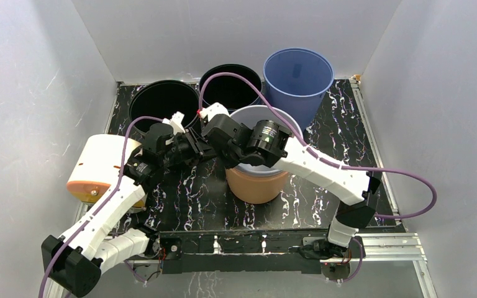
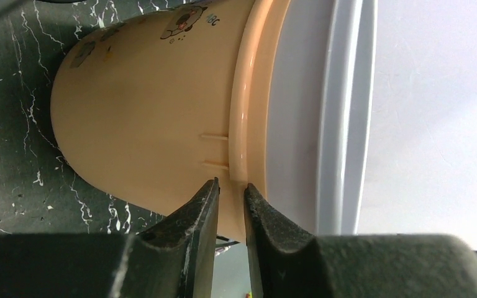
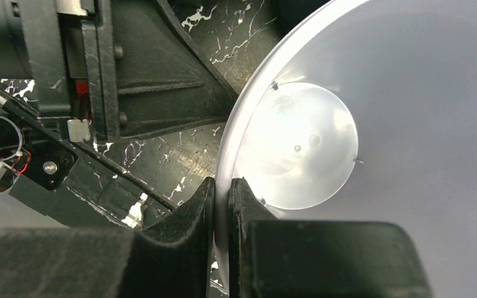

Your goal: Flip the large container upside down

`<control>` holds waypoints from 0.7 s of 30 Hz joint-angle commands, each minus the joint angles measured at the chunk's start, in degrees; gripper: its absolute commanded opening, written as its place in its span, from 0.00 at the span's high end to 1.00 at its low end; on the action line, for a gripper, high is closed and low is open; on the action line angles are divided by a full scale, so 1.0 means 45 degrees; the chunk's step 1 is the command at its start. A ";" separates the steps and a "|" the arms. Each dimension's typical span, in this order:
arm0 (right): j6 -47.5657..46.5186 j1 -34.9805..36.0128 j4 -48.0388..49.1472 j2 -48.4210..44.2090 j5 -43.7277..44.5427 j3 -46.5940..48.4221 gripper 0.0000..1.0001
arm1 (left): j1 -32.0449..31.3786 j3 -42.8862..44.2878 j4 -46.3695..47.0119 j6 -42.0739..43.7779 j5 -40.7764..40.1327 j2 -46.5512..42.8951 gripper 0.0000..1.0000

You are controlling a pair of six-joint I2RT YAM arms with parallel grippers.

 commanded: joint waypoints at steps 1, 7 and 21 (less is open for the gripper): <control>-0.0319 0.0199 0.1643 0.0017 -0.0095 0.2012 1.00 | -0.0032 0.0665 -0.0858 0.0360 0.0590 0.0569 0.79; -0.0716 0.0199 0.1531 0.0197 0.0378 0.2969 1.00 | -0.0026 0.1017 -0.1814 0.0798 0.0330 0.0656 0.79; -0.2234 0.0199 0.1456 0.0439 0.2300 0.5362 1.00 | -0.0036 0.2556 -0.3517 0.1941 -0.0569 0.0714 0.76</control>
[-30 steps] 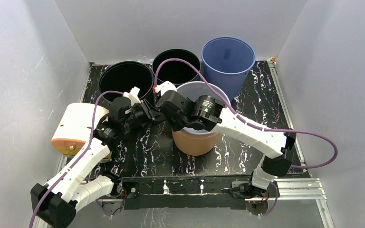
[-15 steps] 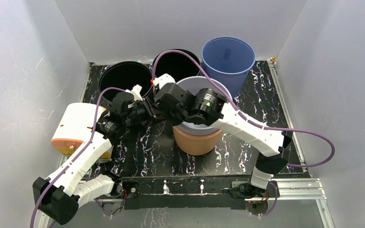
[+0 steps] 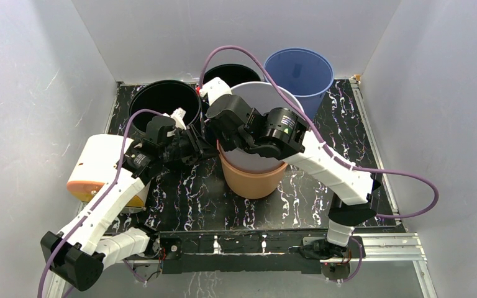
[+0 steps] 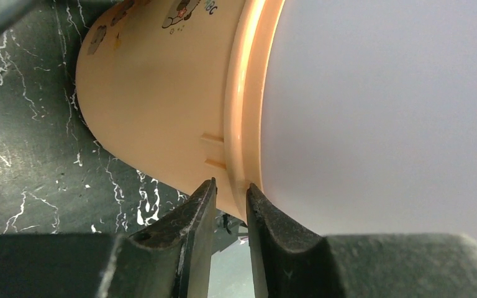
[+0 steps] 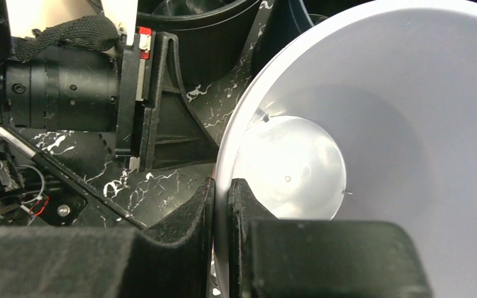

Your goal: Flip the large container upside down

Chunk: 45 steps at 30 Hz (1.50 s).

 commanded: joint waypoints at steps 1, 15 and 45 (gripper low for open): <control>-0.0813 0.0106 0.2401 -0.0819 0.1081 0.0905 1.00 | -0.0065 0.0669 -0.0825 0.0585 -0.0373 -0.0163 0.76; -0.1555 0.0106 0.3621 -0.1727 0.1579 0.1614 1.00 | -0.0056 0.1856 -0.2029 0.1286 -0.0906 -0.0283 0.71; -0.3710 0.0096 1.0315 -0.7083 0.8249 -0.2436 1.00 | -0.1535 0.5906 -0.2313 0.4234 -0.0341 0.2016 0.48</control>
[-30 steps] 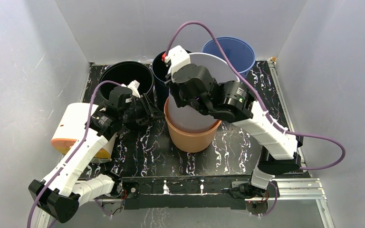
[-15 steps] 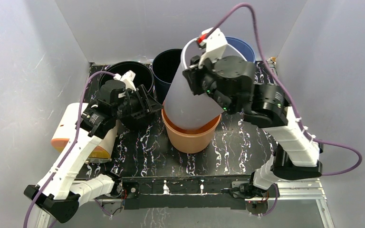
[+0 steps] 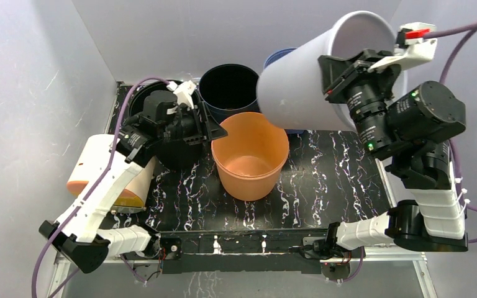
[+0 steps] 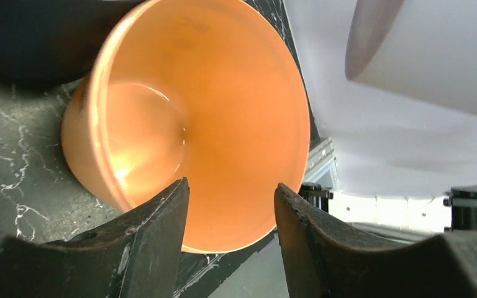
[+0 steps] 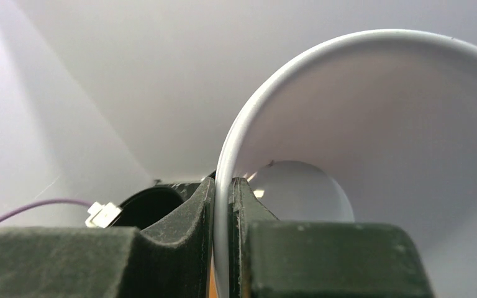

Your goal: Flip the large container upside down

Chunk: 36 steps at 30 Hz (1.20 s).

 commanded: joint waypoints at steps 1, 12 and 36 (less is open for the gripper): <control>-0.1451 0.0022 0.2511 -0.0715 0.2346 -0.0636 1.00 | -0.1263 0.0970 0.0149 0.0764 0.0125 0.0623 0.48; -0.2650 0.0024 0.3627 -0.1664 0.5071 -0.1977 1.00 | -0.3282 0.2126 0.0393 0.1563 -0.0090 0.3580 0.45; -1.0445 0.0336 1.3095 -0.2333 0.8568 -0.9431 1.00 | -0.3372 0.2136 -0.1243 0.2689 -0.2896 0.4642 0.38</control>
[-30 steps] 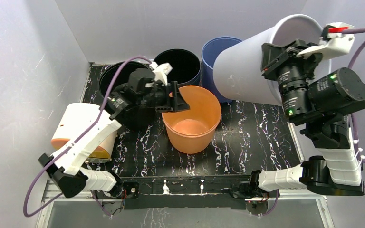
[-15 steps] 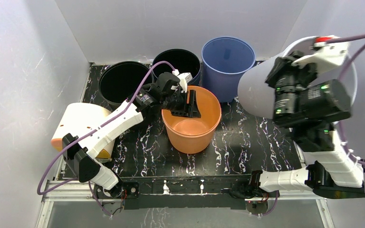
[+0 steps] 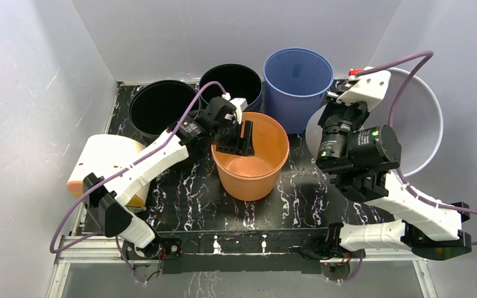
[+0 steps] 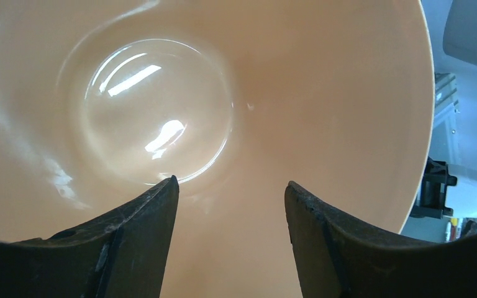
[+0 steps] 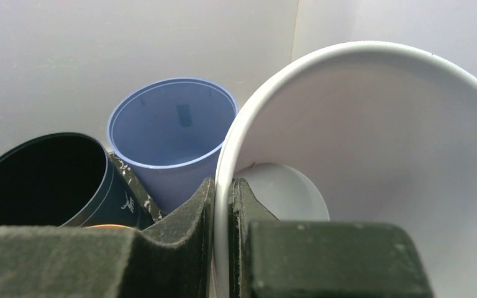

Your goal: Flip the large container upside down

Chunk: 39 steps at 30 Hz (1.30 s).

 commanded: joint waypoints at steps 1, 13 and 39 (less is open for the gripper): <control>-0.1242 0.0137 0.1858 0.0260 0.0695 -0.0517 1.00 | -0.0005 0.0889 -0.0438 0.0651 -0.0780 0.0430 0.38; -0.1430 0.0137 0.2599 0.0755 0.0501 -0.1514 1.00 | 0.0000 0.0840 -0.1546 0.0956 -0.1639 0.0588 0.37; -0.0994 0.0094 0.3040 0.2493 -0.0057 -0.2479 1.00 | 0.0128 0.4994 -0.4259 0.1727 -0.0396 -0.2130 0.22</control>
